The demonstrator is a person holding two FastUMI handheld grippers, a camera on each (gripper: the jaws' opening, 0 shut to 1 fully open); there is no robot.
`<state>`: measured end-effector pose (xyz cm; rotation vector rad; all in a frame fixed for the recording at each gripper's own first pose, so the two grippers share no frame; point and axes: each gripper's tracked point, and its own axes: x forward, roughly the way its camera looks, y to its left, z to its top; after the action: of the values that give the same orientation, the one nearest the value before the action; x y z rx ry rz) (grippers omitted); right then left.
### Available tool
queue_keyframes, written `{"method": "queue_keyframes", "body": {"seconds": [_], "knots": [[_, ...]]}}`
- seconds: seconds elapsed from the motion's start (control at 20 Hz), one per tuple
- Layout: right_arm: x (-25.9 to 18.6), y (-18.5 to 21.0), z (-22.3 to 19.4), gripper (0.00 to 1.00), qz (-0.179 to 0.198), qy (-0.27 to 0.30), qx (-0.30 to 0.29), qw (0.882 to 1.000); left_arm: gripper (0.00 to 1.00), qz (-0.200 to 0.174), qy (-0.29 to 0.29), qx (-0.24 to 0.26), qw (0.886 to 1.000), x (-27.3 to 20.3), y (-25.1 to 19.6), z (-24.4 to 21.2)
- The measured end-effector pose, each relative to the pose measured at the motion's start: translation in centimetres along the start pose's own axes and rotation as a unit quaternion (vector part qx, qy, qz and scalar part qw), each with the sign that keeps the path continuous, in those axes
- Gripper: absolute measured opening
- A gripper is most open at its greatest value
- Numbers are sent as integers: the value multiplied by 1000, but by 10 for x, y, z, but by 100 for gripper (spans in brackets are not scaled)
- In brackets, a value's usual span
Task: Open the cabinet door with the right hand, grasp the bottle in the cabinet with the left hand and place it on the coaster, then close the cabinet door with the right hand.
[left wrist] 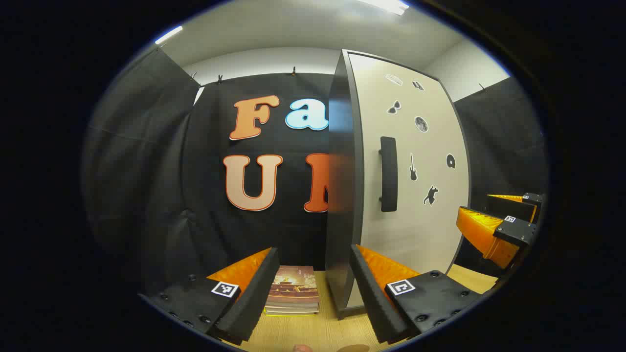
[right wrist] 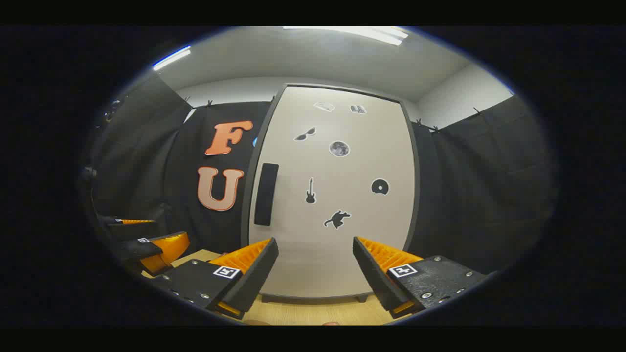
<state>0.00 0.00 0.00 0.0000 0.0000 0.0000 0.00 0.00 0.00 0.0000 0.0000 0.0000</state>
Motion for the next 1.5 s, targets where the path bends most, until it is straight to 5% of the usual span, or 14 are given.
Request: {"method": "queue_keyframes", "body": {"seconds": [0.9, 1.2, 1.5], "knots": [[36, 43, 8, 95, 33, -2, 3, 999, 95, 4, 2, -7, 1000, 16, 23, 2], [81, 74, 19, 96, 51, -8, 17, 999, 95, -2, -14, -17, 1000, 16, 33, 11], [133, 89, 28, 96, 26, -5, 25, 999, 95, 4, -18, -3, 1000, 22, 57, 12]]}}
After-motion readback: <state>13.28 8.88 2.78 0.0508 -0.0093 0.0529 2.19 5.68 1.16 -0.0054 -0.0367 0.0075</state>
